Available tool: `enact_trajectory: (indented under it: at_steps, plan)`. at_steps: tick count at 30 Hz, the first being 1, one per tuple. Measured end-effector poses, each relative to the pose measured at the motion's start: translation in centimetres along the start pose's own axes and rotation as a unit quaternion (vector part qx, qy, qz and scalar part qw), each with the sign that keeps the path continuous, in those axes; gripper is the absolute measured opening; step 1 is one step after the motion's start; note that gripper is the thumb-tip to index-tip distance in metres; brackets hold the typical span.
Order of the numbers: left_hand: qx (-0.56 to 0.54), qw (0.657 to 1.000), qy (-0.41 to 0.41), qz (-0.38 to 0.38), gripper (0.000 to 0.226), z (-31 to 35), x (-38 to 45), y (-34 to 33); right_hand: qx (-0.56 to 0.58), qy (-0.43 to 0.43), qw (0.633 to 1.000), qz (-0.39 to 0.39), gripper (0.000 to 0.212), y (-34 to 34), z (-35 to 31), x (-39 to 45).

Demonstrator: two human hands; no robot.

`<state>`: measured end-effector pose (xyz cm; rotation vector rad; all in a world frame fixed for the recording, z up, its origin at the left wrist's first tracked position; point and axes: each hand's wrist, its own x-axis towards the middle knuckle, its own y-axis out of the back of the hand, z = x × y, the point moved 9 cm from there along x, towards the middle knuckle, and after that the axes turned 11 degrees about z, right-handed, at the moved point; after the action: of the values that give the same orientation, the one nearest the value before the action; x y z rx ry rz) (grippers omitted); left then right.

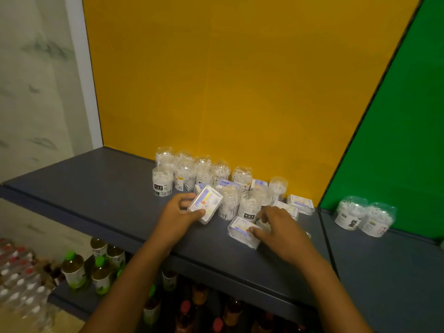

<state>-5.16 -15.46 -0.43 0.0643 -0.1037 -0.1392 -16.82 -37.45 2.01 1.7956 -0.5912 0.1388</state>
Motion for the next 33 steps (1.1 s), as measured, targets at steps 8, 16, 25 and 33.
enact_trajectory:
  at_steps: [8,16,25,33]
  plan:
    - [-0.145,0.987,0.053,-0.039,0.035,0.9,-1.4,-0.8,-0.043,-0.003,0.998,-0.047,0.064,-2.2,0.8,0.0]
    - [-0.163,0.984,0.074,-0.024,0.021,0.4,-2.2,-2.2,-0.058,0.018,0.998,-0.027,0.067,-1.8,0.1,-0.2]
    - [-0.196,0.978,0.046,-0.06,0.041,3.7,-5.7,-6.8,0.14,-0.028,0.988,0.057,0.05,5.0,3.4,-4.2]
    - [-0.236,0.962,0.056,-0.123,0.031,7.1,-13.1,-14.4,0.32,-0.071,0.934,0.144,0.049,13.9,10.8,-10.0]
